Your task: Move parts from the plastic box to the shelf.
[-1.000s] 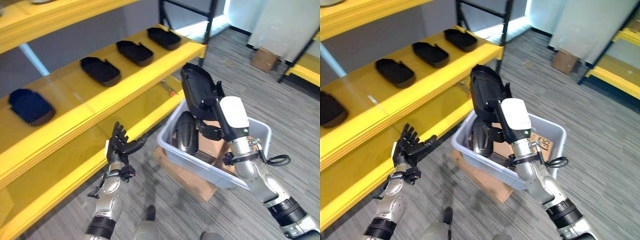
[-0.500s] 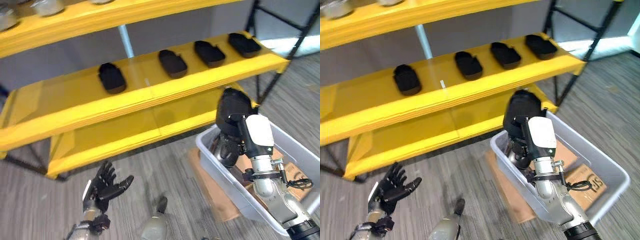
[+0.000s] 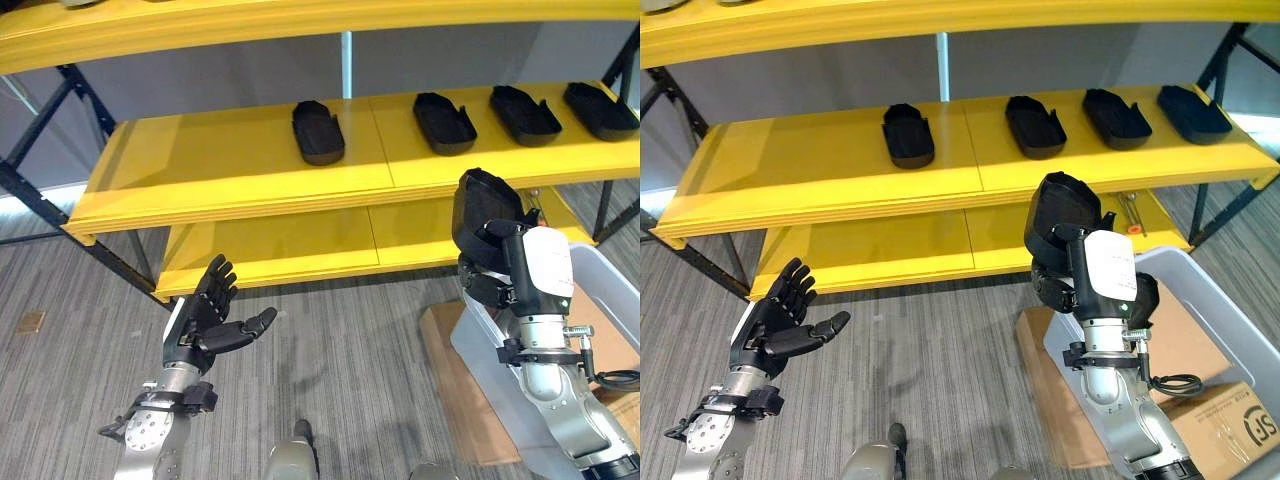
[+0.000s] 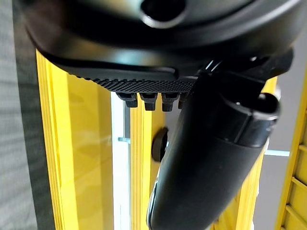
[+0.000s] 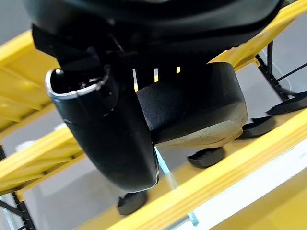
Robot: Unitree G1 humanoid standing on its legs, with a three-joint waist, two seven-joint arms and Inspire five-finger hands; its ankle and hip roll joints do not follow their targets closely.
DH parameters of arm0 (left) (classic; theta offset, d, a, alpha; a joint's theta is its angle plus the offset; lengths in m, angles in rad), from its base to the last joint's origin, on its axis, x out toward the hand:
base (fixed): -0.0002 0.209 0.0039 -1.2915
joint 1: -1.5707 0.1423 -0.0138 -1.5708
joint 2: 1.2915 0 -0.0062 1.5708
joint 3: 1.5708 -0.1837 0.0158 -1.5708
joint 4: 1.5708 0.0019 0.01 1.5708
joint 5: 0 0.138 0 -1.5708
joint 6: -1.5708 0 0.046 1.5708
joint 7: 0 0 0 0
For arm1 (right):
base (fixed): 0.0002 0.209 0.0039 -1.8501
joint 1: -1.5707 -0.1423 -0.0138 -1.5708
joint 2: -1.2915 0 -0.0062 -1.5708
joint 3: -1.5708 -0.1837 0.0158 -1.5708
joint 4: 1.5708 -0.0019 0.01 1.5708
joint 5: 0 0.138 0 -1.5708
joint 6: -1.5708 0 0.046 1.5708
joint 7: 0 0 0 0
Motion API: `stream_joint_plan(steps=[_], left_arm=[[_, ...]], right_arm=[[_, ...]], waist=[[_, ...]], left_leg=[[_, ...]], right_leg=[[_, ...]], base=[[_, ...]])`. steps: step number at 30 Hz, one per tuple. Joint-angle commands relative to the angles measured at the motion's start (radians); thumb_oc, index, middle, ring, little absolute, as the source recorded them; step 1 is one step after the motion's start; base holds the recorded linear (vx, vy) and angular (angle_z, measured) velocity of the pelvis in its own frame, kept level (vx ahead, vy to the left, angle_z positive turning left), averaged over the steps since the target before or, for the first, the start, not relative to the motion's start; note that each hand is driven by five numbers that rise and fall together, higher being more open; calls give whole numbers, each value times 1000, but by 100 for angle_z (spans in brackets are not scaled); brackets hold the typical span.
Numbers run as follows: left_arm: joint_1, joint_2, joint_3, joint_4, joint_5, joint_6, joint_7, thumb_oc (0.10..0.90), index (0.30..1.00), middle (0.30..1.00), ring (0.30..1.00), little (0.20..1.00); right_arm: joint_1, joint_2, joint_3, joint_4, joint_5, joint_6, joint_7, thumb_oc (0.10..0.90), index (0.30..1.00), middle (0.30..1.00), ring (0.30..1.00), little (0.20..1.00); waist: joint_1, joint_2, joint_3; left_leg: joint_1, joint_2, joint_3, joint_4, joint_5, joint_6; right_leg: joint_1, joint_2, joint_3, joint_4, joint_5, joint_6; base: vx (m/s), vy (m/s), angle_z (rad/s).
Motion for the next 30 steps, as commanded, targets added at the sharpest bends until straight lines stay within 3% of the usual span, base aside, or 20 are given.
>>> stream_joint_plan(steps=[1,9,15,20,22,24,26,28,30], left_arm=[[30,71,105,-150,42,-165,19,900,1000,1000,1000,1000],[12,90,157,-168,39,-135,24,900,1000,1000,1000,1000],[30,104,183,-173,66,-155,39,900,1000,1000,1000,1000],[33,88,186,-192,20,-182,-1,900,1000,1000,1000,1000],[23,90,179,-190,35,-184,9,900,1000,1000,1000,1000],[-1,99,170,-182,10,-157,-19,900,1000,1000,1000,1000],[4,91,164,-191,-10,-133,-61,900,1000,1000,1000,1000],[13,67,143,-203,-61,-99,-98,900,1000,1000,1000,1000],[16,46,108,-207,-86,-83,-139,900,1000,1000,1000,1000]], right_arm=[[-95,-51,-94,-111,-31,-110,-77,400,300,300,300,300],[-145,-46,-77,-121,-17,-119,-31,400,300,300,300,300],[-180,-31,-55,-147,-46,-135,-12,400,300,300,300,300],[-249,12,-3,-122,-72,-129,-13,400,300,300,300,300],[-265,11,11,-117,-59,-151,-13,400,300,300,300,300],[-252,2,19,-141,-50,-147,-11,400,300,300,300,300],[-234,4,20,-169,-55,-148,7,400,300,300,300,300],[-225,8,26,-170,-76,-146,15,400,300,300,300,300],[-225,9,37,-146,-89,-157,18,400,300,300,300,300]], waist=[[20,30,-101],[80,-7,-110],[116,-18,-118],[166,-23,-117],[161,-24,-113],[135,-28,-116],[123,-25,-124],[100,-29,-129],[74,-31,-130]], left_leg=[[139,96,30,-87,-11,-6],[104,42,32,-57,-48,25],[80,0,48,-30,-78,46],[114,-28,77,-48,-116,62],[122,-30,98,-87,-88,66],[129,-48,88,-119,-84,75],[156,-58,106,-184,-57,69],[169,-91,91,-221,-43,64],[176,-119,76,-227,-50,66]], right_leg=[[-35,8,-30,40,39,9],[24,-59,-63,-60,126,45],[51,-110,-102,-133,239,74],[40,-162,-207,-132,362,106],[28,-121,-215,-134,336,94],[1,-42,-167,-129,297,82],[10,51,-177,-167,235,56],[12,176,-109,-275,186,33],[1,234,-37,-354,200,17]], base=[[4,264,9],[-40,205,11],[-85,256,6],[-54,215,-18],[-98,132,-31],[28,102,-20],[80,114,18],[127,99,5],[128,61,3]])
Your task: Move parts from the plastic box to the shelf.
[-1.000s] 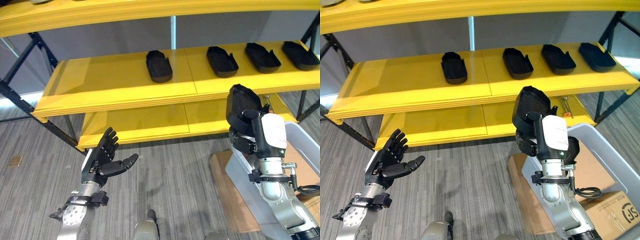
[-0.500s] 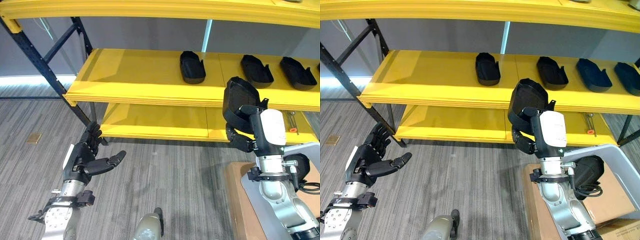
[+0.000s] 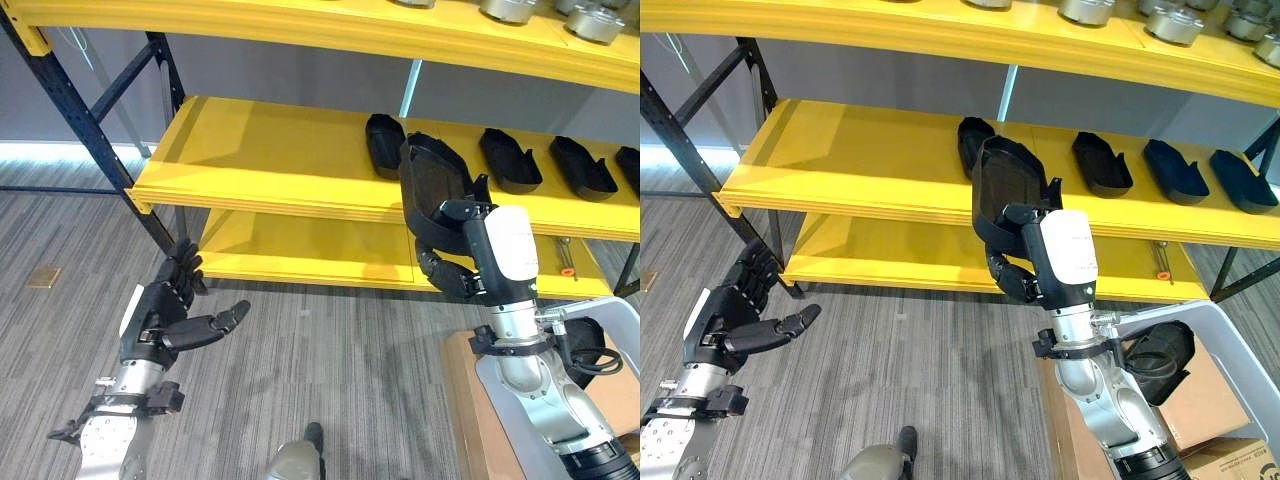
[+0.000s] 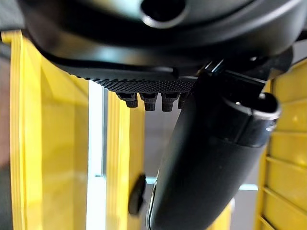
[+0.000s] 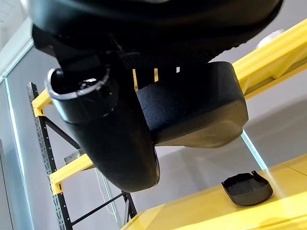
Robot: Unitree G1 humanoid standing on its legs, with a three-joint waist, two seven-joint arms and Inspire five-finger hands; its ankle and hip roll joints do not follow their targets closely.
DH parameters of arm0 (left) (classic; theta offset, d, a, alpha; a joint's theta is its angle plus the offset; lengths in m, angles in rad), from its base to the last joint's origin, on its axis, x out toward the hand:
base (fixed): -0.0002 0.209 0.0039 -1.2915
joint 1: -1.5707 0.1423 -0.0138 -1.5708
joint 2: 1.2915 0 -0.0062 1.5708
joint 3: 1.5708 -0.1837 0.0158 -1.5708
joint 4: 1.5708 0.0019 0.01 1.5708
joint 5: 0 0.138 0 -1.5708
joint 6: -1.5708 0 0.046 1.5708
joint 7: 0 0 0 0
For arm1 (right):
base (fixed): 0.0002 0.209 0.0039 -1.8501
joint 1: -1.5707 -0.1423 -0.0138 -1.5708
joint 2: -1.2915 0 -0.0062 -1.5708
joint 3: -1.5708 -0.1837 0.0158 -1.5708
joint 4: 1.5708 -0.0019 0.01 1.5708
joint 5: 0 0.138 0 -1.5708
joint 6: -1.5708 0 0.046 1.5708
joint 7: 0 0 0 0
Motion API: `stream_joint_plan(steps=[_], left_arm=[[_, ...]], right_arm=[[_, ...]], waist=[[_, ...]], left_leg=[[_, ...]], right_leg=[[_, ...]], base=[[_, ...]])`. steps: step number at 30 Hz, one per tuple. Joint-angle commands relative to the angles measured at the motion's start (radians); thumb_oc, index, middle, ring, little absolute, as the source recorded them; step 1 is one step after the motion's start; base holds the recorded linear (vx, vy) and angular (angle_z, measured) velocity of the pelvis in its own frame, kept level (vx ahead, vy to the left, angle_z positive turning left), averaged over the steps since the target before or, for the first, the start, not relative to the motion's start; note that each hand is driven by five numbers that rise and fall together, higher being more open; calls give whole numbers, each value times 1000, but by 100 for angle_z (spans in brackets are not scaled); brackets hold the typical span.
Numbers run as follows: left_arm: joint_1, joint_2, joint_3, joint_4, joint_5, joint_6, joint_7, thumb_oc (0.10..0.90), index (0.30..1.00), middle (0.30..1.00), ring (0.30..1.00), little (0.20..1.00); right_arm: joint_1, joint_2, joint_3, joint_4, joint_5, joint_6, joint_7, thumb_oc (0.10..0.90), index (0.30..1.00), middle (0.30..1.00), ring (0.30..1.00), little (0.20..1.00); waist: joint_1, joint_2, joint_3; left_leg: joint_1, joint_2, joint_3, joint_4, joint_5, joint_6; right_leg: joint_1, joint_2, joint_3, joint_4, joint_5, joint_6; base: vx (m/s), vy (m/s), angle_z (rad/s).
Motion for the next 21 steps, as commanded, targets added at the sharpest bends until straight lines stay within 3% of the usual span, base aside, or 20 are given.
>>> stream_joint_plan(steps=[1,3,6,13,16,19,21], left_arm=[[-40,-8,-13,-110,-63,-55,-88,900,1000,1000,1000,1000],[-44,-20,-67,-82,-56,-72,-103,900,1000,1000,1000,1000],[-56,-30,-92,-42,-73,-58,-113,900,1000,1000,1000,1000],[-60,-33,-157,-44,-65,-56,-151,900,1000,1000,1000,1000],[-63,-29,-163,-53,-27,-87,-121,900,1000,1000,1000,1000],[-88,-20,-161,-54,-42,-109,-90,900,1000,1000,1000,1000],[-108,-22,-157,-55,-45,-90,-100,900,1000,1000,1000,1000]], right_arm=[[-135,-45,-30,-52,-28,-61,-58,400,300,300,300,300],[-134,-48,-29,-22,-32,-93,-63,400,300,300,300,300],[-107,-56,-47,-15,-34,-127,-47,400,300,300,300,300],[-129,-75,-28,-13,-1,-114,-30,400,300,300,300,300],[-132,-77,-14,-16,2,-110,-20,400,300,300,300,300],[-136,-85,-11,-24,1,-108,-26,400,300,300,300,300],[-154,-87,-16,-12,-7,-100,-32,400,300,300,300,300]], waist=[[-33,12,-91],[-77,18,-94],[-105,17,-113],[-112,19,-143],[-116,19,-141],[-129,11,-128],[-129,5,-111]], left_leg=[[88,-11,31,5,-131,-63],[89,-32,1,4,-153,-46],[93,-44,-16,7,-164,-35],[100,-45,7,40,-181,-46],[89,-45,34,90,-204,-49],[49,-24,99,238,-242,-64],[-13,33,127,372,-201,-97]], right_leg=[[-1,72,44,-124,46,-23],[-45,90,149,-145,69,-21],[-40,94,196,-146,69,-22],[6,93,193,-161,44,-40],[10,87,184,-147,33,-49],[4,66,160,-108,11,-68],[7,52,140,-86,-3,-87]], base=[[122,39,24],[152,-3,31],[191,-58,40],[190,-54,15],[120,-36,5],[66,-27,16],[13,-41,27]])
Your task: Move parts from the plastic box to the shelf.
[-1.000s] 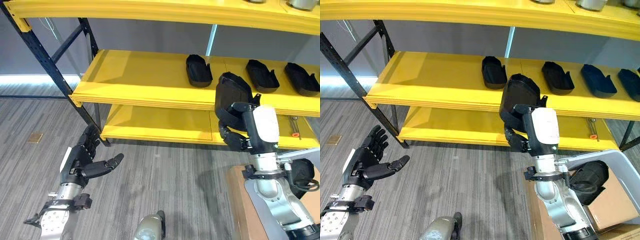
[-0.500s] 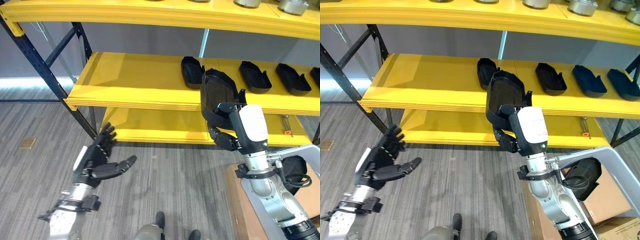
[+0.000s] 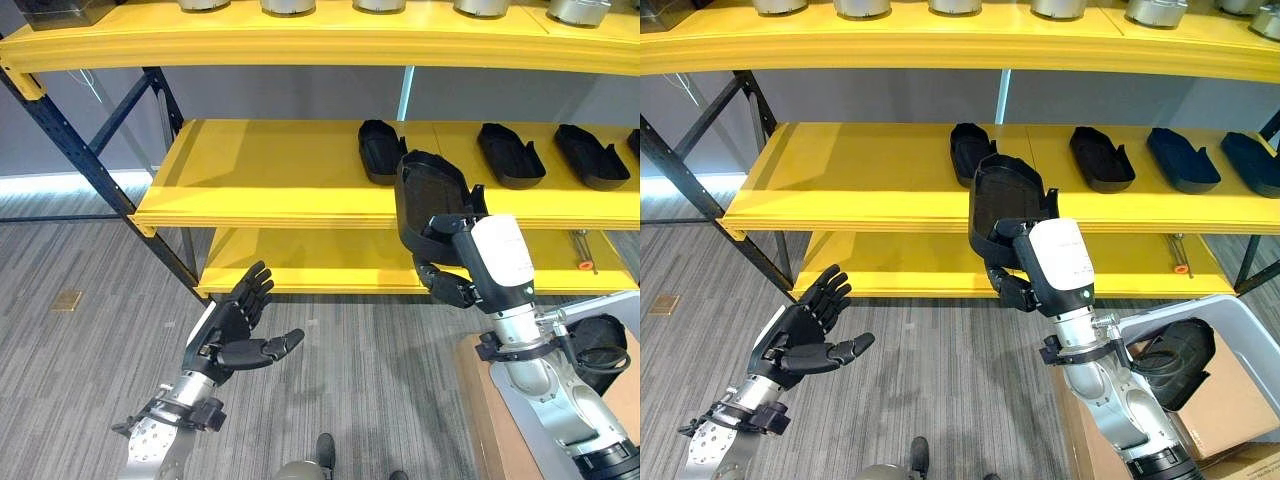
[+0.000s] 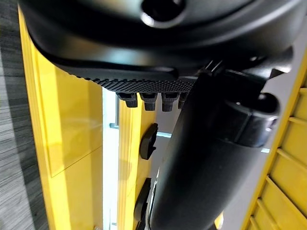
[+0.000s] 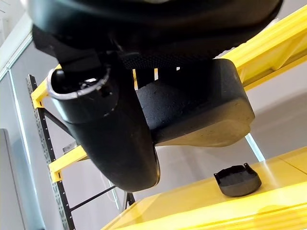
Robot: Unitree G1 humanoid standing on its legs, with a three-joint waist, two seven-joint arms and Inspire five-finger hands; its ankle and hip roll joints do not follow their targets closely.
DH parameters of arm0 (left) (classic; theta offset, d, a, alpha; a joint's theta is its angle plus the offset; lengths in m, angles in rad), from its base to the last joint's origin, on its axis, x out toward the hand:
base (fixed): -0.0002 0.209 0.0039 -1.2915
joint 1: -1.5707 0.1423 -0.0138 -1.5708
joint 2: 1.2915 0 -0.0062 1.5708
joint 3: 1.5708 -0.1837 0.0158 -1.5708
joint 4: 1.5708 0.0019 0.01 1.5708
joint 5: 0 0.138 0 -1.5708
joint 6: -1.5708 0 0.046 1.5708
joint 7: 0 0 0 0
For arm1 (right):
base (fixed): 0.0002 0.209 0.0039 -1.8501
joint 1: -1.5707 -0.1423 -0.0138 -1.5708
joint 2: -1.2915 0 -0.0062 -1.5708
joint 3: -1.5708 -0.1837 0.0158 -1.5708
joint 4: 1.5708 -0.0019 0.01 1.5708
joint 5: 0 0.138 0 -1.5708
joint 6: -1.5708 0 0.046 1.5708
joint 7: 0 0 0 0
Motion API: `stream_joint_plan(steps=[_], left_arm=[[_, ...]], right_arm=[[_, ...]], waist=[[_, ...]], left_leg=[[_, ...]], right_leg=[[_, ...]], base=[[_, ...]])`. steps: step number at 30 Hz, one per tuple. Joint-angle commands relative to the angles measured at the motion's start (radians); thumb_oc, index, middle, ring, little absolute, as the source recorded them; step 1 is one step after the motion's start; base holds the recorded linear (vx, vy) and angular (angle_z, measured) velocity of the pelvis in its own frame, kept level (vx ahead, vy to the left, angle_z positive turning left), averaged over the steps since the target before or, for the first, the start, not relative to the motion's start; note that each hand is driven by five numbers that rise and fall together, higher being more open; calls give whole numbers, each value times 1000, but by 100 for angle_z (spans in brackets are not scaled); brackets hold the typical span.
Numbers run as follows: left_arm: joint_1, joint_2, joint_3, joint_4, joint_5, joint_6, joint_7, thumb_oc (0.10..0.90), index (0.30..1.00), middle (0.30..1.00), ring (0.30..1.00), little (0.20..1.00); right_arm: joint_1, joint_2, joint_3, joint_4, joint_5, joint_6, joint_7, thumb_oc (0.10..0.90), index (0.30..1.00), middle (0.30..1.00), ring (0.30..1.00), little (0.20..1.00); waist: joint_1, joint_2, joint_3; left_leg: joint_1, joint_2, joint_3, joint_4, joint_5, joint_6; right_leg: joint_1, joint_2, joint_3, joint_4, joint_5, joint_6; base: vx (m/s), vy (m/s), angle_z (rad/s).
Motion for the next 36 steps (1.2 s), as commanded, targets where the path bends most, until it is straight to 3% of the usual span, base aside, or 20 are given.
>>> stream_joint_plan(steps=[1,3,6,7,10,12,13,14,16,17,18,19,20,26,32,35,36], left_arm=[[-70,19,21,-84,-13,-114,-9,900,1000,1000,1000,1000],[-73,11,20,-85,9,-107,-20,900,1000,1000,1000,1000],[-50,16,32,-111,0,-89,-4,900,1000,1000,1000,1000],[-43,18,42,-126,3,-79,7,900,1000,1000,1000,1000],[-37,15,51,-134,4,-72,11,900,1000,1000,1000,1000],[-42,8,47,-128,25,-78,10,900,1000,1000,1000,1000],[-49,6,44,-112,28,-91,2,900,1000,1000,1000,1000],[-51,5,44,-105,30,-98,0,900,1000,1000,1000,1000],[-63,5,38,-77,27,-115,-3,900,1000,1000,1000,1000],[-65,12,37,-64,23,-127,2,900,1000,1000,1000,1000],[-66,21,44,-57,93,-159,10,900,1000,1000,1000,1000],[-67,22,44,-56,100,-163,12,900,1000,1000,1000,1000],[-70,44,39,-60,159,-195,4,900,1000,1000,1000,1000],[-92,91,28,-120,148,-174,-9,900,1000,1000,1000,1000],[-65,80,35,-117,108,-181,16,900,1000,1000,1000,1000],[-78,77,11,-115,100,-192,8,900,1000,1000,1000,1000],[-92,78,-7,-104,102,-204,3,900,1000,1000,1000,1000]], right_arm=[[-187,-19,-15,-30,13,-45,-79,400,300,300,300,300],[-226,-17,-11,-8,14,-30,-71,400,300,300,300,300],[-239,-25,-8,-14,19,-20,-46,400,300,300,300,300],[-236,-30,-5,-26,20,-22,-37,400,300,300,300,300],[-234,-33,1,-34,24,-22,-23,400,300,300,300,300],[-242,-40,10,-32,31,-16,-14,400,300,300,300,300],[-237,-48,12,-34,33,-14,-18,400,300,300,300,300],[-234,-50,12,-35,35,-15,-20,400,300,300,300,300],[-218,-57,11,-32,29,-26,-31,400,300,300,300,300],[-212,-59,10,-26,29,-34,-40,400,300,300,300,300],[-200,-50,9,-13,18,-50,-44,400,300,300,300,300],[-200,-49,8,-13,16,-51,-44,400,300,300,300,300],[-194,-42,3,-13,20,-48,-37,400,300,300,300,300],[-153,-35,-37,-31,8,-64,-47,400,300,300,300,300],[-196,-13,-20,-58,15,-42,3,400,300,300,300,300],[-214,2,-9,-57,1,-7,-6,400,300,300,300,300],[-229,6,-4,-47,1,2,-13,400,300,300,300,300]], waist=[[0,-46,-59],[0,-43,-57],[7,-28,-69],[14,-22,-77],[25,-12,-85],[28,-1,-83],[19,7,-79],[17,9,-78],[9,18,-70],[11,21,-66],[20,22,-63],[21,23,-64],[26,23,-67],[53,-1,-70],[112,-16,-61],[123,-24,-46],[119,-25,-42]], left_leg=[[-30,115,158,452,-242,-80],[-33,173,168,452,-231,-86],[24,195,130,299,-209,-87],[41,225,91,190,-159,-110],[25,302,55,88,-29,-158],[-5,395,74,25,92,-188],[-14,434,117,11,125,-198],[-16,440,124,10,129,-199],[-19,439,127,20,118,-201],[-9,421,115,14,78,-192],[-3,390,61,22,42,-184],[-6,389,57,23,41,-181],[0,358,28,42,8,-171],[0,243,9,132,-83,-124],[48,190,83,127,-127,-83],[57,168,106,118,-150,-50],[56,161,107,112,-157,-37]], right_leg=[[-67,3,10,-1,27,-44],[-60,-1,-10,11,12,-52],[-53,-9,-20,30,-4,-46],[-50,-13,-14,35,-13,-41],[-37,-18,-8,36,-28,-39],[-17,-41,-30,60,-57,-41],[-13,-62,-59,91,-75,-43],[-13,-67,-66,101,-81,-43],[-20,-91,-76,164,-112,-38],[-24,-107,-72,197,-124,-28],[-28,-127,-51,231,-132,-14],[-31,-126,-50,230,-128,-14],[-28,-138,-42,237,-124,-5],[13,-224,-56,178,-34,37],[9,-264,-172,175,33,54],[-34,-288,-191,240,82,63],[-57,-280,-169,280,77,62]], base=[[13,-8,30],[49,78,41],[106,232,29],[120,317,25],[77,264,5],[82,460,-8],[67,475,7],[105,444,19],[75,448,18],[119,672,7],[138,550,-1],[187,664,-10],[122,516,-15],[77,414,-7],[-14,299,-32],[-82,208,-45],[-55,163,-25]])
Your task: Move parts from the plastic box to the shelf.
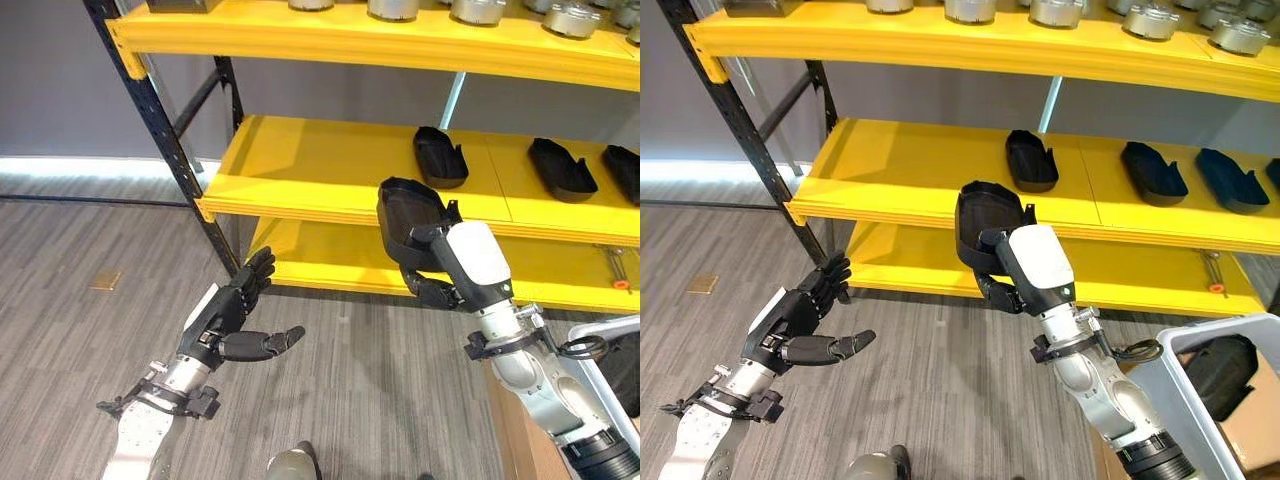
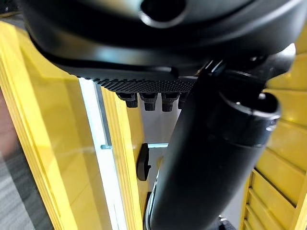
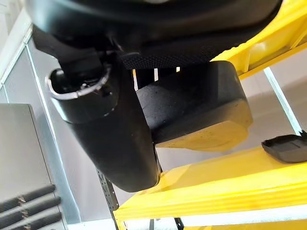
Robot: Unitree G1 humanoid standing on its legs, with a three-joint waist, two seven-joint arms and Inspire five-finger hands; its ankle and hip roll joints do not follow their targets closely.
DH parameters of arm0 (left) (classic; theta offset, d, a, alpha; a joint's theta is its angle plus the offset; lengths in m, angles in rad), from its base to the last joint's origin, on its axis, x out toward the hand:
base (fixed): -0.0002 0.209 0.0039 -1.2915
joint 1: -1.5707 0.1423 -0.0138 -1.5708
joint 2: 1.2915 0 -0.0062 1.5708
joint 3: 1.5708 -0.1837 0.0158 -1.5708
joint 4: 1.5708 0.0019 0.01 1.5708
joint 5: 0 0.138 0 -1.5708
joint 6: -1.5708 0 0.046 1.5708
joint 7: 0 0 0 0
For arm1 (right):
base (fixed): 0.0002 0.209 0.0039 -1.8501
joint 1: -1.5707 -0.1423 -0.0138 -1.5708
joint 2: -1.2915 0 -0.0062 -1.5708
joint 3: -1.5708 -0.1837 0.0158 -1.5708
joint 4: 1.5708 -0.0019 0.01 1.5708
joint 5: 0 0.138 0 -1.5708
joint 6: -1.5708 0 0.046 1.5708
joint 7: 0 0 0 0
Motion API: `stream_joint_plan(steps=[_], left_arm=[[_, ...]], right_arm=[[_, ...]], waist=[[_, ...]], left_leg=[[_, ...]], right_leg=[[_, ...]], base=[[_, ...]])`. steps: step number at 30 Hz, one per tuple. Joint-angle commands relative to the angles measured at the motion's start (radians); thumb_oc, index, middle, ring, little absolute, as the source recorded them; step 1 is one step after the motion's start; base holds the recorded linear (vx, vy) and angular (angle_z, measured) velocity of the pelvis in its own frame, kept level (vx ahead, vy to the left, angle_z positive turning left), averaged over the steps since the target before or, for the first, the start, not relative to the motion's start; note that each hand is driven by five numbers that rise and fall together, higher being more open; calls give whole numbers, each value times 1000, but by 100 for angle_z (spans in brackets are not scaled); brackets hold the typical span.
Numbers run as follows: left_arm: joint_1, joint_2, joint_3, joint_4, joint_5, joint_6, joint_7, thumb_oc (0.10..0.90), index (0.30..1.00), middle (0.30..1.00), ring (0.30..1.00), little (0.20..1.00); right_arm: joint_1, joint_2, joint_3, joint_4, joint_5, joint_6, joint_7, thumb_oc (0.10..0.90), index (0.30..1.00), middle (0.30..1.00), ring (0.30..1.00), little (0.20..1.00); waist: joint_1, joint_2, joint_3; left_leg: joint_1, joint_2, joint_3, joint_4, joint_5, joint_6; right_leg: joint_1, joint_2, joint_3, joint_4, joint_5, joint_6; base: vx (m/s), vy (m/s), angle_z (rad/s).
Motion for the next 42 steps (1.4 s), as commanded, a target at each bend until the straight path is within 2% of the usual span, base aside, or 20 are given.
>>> stream_joint_plan(steps=[1,4,5,6,7,9,12,16,19,23,26,31,33,34,35,38,40,42], left_arm=[[-81,22,-38,-84,-63,-150,-13,900,1000,1000,1000,1000],[-101,27,-69,-83,-61,-154,-14,900,1000,1000,1000,1000],[-109,24,-87,-77,-56,-160,10,900,1000,1000,1000,1000],[-117,22,-93,-74,-54,-160,22,900,1000,1000,1000,1000],[-120,21,-94,-73,-53,-160,25,900,1000,1000,1000,1000],[-138,18,-117,-71,-47,-154,42,900,1000,1000,1000,1000],[-142,23,-140,-92,-28,-142,47,900,1000,1000,1000,1000],[-119,30,-150,-119,-13,-137,65,900,1000,1000,1000,1000],[-94,33,-139,-132,12,-133,86,900,1000,1000,1000,1000],[-74,31,-109,-135,8,-131,142,900,1000,1000,1000,1000],[-49,18,-55,-142,-20,-113,97,900,1000,1000,1000,1000],[-20,15,-50,-137,-56,-81,40,900,1000,1000,1000,1000],[-15,9,-52,-133,-72,-88,29,900,1000,1000,1000,1000],[-17,0,-63,-132,-54,-88,30,900,1000,1000,1000,1000],[-22,-4,-69,-127,-47,-88,33,900,1000,1000,1000,1000],[-38,-8,-82,-116,-42,-89,62,900,1000,1000,1000,1000],[-59,-10,-85,-105,-46,-87,82,900,1000,1000,1000,1000],[-82,-16,-87,-94,-46,-78,97,900,1000,1000,1000,1000]], right_arm=[[-165,-19,-67,-89,3,2,-101,400,300,300,300,300],[-149,-27,-67,-88,0,-3,-125,400,300,300,300,300],[-147,-28,-65,-86,-2,-19,-127,400,300,300,300,300],[-151,-26,-61,-82,-2,-27,-128,400,300,300,300,300],[-153,-25,-60,-80,-2,-28,-128,400,300,300,300,300],[-179,-12,-48,-46,-1,-37,-128,400,300,300,300,300],[-166,5,-59,-37,-13,-30,-129,400,300,300,300,300],[-117,6,-85,-55,8,-54,-111,400,300,300,300,300],[-85,-8,-100,-70,24,-72,-122,400,300,300,300,300],[-93,-19,-101,-63,36,-79,-110,400,300,300,300,300],[-124,-17,-74,-52,16,-70,-103,400,300,300,300,300],[-147,-28,-50,-40,5,-59,-127,400,300,300,300,300],[-152,-30,-48,-38,7,-56,-135,400,300,300,300,300],[-166,-25,-41,-28,0,-58,-153,400,300,300,300,300],[-173,-25,-37,-25,-1,-62,-155,400,300,300,300,300],[-190,-41,-34,-30,1,-93,-150,400,300,300,300,300],[-187,-56,-38,-54,-6,-111,-146,400,300,300,300,300],[-179,-60,-39,-72,-21,-124,-149,400,300,300,300,300]], waist=[[16,9,-64],[-21,-2,-62],[-38,-8,-60],[-44,-13,-58],[-43,-13,-58],[-60,-28,-45],[-82,-29,-34],[-105,-30,-32],[-119,-35,-43],[-112,-36,-53],[-98,-28,-69],[-90,-16,-84],[-90,-10,-89],[-91,3,-98],[-91,6,-102],[-100,16,-118],[-107,17,-125],[-103,12,-119]], left_leg=[[41,10,-148,-121,11,-7],[41,1,-156,-129,9,-8],[53,0,-134,-139,6,-18],[63,-2,-120,-144,-1,-23],[65,-3,-116,-147,-2,-23],[100,-11,-88,-150,-38,-27],[118,-13,-99,-130,-76,-19],[142,-14,-105,-101,-110,-11],[147,-19,-122,-67,-135,-10],[150,-9,-120,-32,-150,-19],[164,13,-114,-33,-149,-31],[181,40,-103,-32,-149,-44],[183,52,-100,-29,-125,-54],[159,89,-100,19,-43,-84],[150,100,-104,42,-21,-95],[135,109,-114,114,20,-119],[111,116,-110,224,57,-137],[45,100,-143,353,67,-138]], right_leg=[[6,-15,53,187,-149,127],[-19,66,110,90,-156,122],[-36,71,105,16,-114,133],[-49,62,95,-22,-75,145],[-48,62,94,-36,-63,148],[-93,21,99,-145,68,186],[-142,-3,154,-205,109,199],[-177,-10,186,-205,115,202],[-145,9,213,-204,95,197],[-116,14,188,-154,68,183],[-101,36,155,-103,-3,159],[-97,65,119,-45,-70,123],[-87,77,113,-47,-81,111],[-62,111,113,-59,-104,79],[-55,122,113,-64,-112,68],[-53,146,112,-65,-138,38],[-55,159,103,-64,-157,11],[-42,173,105,-69,-174,-12]], base=[[-24,122,-21],[37,20,19],[75,-14,35],[63,-13,9],[102,-44,-4],[153,-74,-13],[247,-98,6],[315,-110,40],[332,-121,7],[396,-101,14],[361,-57,16],[312,-113,15],[261,-134,19],[335,-209,15],[419,-249,18],[222,-124,9],[198,-160,4],[147,-155,5]])
